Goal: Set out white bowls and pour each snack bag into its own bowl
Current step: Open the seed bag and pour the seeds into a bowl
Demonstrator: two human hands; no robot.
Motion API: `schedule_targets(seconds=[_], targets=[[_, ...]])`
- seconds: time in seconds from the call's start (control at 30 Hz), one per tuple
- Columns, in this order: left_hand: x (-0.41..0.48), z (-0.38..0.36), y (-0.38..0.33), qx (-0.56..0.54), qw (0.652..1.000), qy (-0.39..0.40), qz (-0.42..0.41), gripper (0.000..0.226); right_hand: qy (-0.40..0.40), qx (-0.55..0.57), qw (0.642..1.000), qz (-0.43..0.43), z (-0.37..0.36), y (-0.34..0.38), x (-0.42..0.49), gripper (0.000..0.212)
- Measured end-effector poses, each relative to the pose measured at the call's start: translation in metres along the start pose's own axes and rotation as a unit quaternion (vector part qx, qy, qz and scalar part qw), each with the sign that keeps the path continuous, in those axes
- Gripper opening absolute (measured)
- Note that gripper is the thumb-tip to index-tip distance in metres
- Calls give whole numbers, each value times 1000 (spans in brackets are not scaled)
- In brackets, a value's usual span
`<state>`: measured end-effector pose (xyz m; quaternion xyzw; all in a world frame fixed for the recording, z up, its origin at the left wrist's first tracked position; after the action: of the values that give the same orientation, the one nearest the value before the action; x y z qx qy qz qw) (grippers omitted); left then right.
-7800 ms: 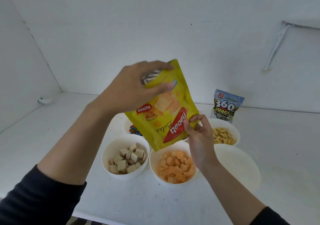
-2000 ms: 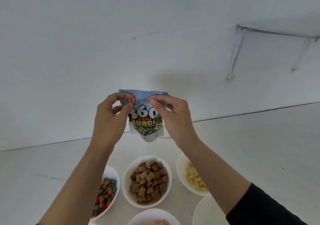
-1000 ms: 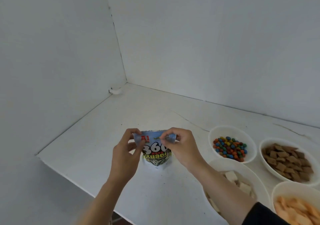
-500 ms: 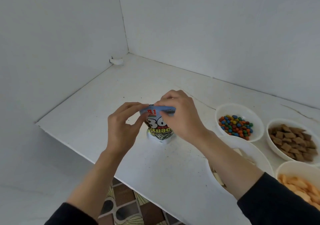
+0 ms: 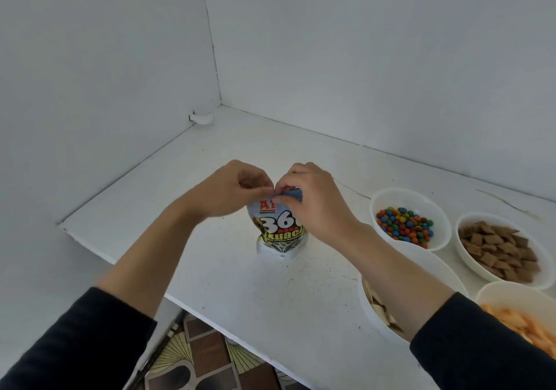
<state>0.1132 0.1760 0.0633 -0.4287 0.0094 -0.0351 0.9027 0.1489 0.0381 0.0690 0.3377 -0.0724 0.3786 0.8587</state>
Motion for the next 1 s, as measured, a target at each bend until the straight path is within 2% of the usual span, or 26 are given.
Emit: schedule_targets(seconds=[0.07,0.13,0.23,0.33,0.4,0.5,0.63,0.7,0.77,0.83,0.87,0.93,1.0], targets=[[5,1,-2,-37,996,76,37,19,-4,-44,999,20,4,3,0,11],[6,-2,-3,-79,986,139,45,20,16,-35,998,45,7,6,-2,10],[4,-7,1,-100,980,160,58,15,60,9,996,62,9,7,-8,7],[1,-11,1,-101,984,132,69,15,85,16,994,72,11,8,-16,6],[-1,-11,-3,-45,992,99,66,11,108,23,992,58,15,6,-20,7],[-4,-2,-18,81,996,-10,41,15,170,12,984,42,16,4,-30,9],[-8,0,-32,140,985,-99,17,10,177,-17,983,43,18,4,-36,11],[-5,-1,-30,118,989,-80,33,13,160,-14,986,40,23,1,-33,11],[-2,-10,-27,67,996,1,54,21,147,-12,988,43,24,0,-31,9],[-1,-20,-27,81,992,72,57,25,141,-5,989,48,23,0,-31,8],[0,-22,-27,108,989,81,53,25,139,0,989,50,23,0,-30,8],[3,-16,-30,156,986,39,36,25,142,6,989,50,23,-2,-30,7],[4,-1,-31,167,984,-58,30,29,156,10,987,42,24,-5,-30,8]])
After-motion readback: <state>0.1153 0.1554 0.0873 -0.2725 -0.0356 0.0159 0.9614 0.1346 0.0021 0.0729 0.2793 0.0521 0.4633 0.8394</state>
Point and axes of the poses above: each hand's wrist, its own x-axis towards the middle knuckle, its own z-axis out of the back of the hand, y = z × x, the point moved 7 cm from there along x, towards the middle knuckle, and after that the axes turned 3 degrees about -z, right-handed, at the moved point
